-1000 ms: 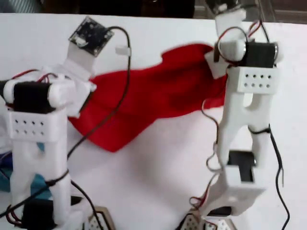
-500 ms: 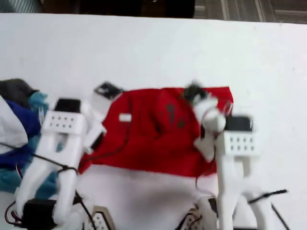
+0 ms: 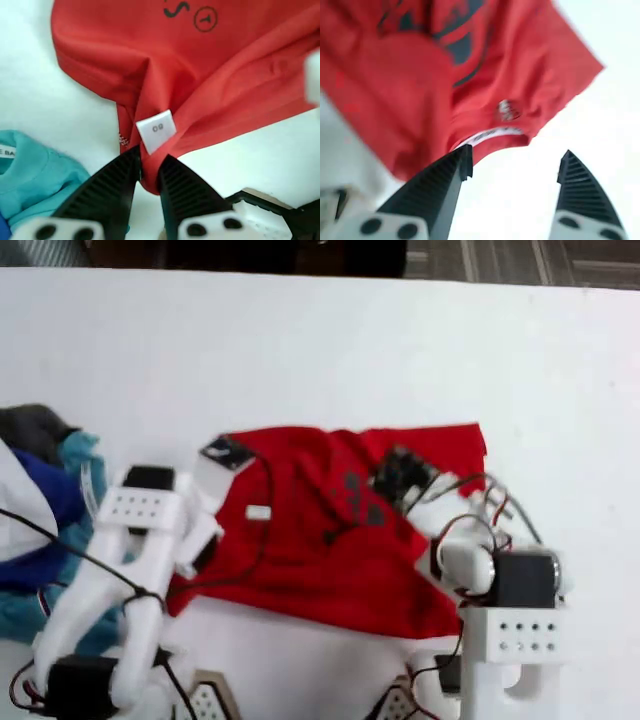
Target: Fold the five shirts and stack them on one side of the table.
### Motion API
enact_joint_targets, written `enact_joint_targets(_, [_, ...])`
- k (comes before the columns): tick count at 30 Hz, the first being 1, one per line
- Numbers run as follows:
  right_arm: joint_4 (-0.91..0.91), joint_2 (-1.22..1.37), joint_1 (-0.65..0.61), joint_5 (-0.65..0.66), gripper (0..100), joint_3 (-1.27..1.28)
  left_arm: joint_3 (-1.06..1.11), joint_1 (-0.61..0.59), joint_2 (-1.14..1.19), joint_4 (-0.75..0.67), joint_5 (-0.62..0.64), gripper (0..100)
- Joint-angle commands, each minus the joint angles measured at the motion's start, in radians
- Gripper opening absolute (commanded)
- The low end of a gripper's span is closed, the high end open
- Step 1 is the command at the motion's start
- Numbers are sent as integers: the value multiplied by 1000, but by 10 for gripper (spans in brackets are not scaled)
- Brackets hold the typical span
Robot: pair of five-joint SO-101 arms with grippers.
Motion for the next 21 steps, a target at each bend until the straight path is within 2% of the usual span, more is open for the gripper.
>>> enact_joint_targets(1, [-185,99,5,-170,279,-31,-1,5,-29,-9,-8,25])
enact_joint_targets(7, [-358,595,7,-244,279,-60,1,2,-29,-8,-8,25])
enact_joint_targets(15, [-223,1109,7,-282,286,-347,1,2,-29,-8,-8,25])
enact_joint_targets(21, [-193,1323,5,-285,383,-474,-5,2,-29,-8,-8,25])
